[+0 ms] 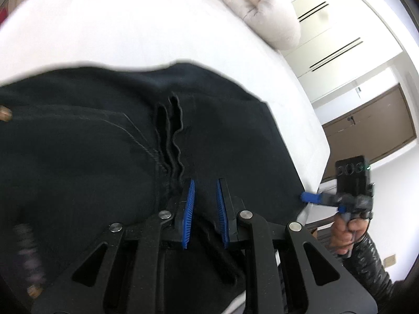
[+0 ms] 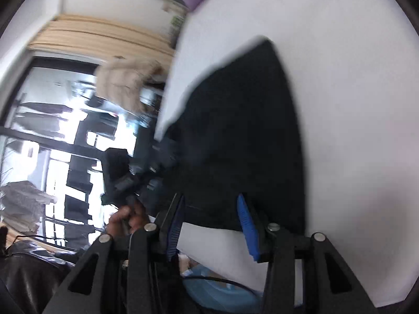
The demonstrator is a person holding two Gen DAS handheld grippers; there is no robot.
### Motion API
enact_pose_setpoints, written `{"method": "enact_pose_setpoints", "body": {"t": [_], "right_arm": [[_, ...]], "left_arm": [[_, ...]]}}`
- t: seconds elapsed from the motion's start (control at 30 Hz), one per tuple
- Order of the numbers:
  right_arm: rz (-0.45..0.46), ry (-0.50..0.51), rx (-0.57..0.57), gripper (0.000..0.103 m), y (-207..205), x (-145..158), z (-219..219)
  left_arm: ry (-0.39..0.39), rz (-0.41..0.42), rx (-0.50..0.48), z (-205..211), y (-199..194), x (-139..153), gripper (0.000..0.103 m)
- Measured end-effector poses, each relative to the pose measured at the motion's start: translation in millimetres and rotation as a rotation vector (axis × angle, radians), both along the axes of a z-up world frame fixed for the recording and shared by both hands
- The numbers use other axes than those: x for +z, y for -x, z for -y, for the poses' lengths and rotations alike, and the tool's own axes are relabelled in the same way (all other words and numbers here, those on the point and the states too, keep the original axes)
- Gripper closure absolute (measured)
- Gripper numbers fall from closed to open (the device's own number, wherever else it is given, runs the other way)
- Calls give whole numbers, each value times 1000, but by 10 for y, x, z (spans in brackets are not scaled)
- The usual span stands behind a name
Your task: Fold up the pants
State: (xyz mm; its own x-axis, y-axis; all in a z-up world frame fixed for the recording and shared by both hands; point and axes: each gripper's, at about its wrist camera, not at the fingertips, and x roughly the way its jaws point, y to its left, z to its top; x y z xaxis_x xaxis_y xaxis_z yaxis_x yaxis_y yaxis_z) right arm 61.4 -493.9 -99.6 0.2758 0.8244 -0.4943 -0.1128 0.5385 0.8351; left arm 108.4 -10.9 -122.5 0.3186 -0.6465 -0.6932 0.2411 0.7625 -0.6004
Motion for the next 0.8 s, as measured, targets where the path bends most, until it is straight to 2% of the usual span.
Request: {"method": "enact_pose_setpoints", "body": {"t": [0.03,0.07,0.1,0.13,0.17,0.23,0.27,0.3,0.33,0.37,0.43,0.53,0.63,0.7,0.8], "right_arm": [[51,-56,-16,54,14,104,-33],[77,-90,-26,43,2,150,-56],[103,-137,-42,37,-31,187,-114],[111,-165,-53,30,-78,188,-177],[104,-183,-64,30,-124,137,-228],[33,-159,-86,30,-266,-78,-393],[-31,-99,-88,36,-324,-233,-484],[-78,14,-75,45,-366,-366,-603],[-71,56,-68,52,-367,-373,-639],[-59,56,-64,51,-361,-349,-659],[-68,-11,-74,46,-337,-274,-642],[-15,-89,-96,35,-278,-98,-615],[21,-157,-113,35,-286,49,-703],[28,-175,-107,35,-302,100,-777],[24,-179,-95,35,-350,103,-882]], "left_arm": [[4,31,8,-95,72,99,86],[8,61,24,-217,162,194,86],[15,85,46,-357,263,282,85],[20,105,70,-495,366,348,71],[26,125,108,-669,498,417,34],[82,175,199,-1016,747,524,2],[131,200,248,-1219,883,568,1],[157,197,289,-1401,994,584,1],[168,174,334,-1584,1097,574,1],[183,156,370,-1725,1164,565,1],[254,122,472,-2043,1381,457,1],[348,30,630,-2424,1637,225,1],[446,-82,742,-2581,1768,-51,1],[502,-123,754,-2583,1763,-182,1],[536,-151,725,-2506,1697,-301,1]]}}
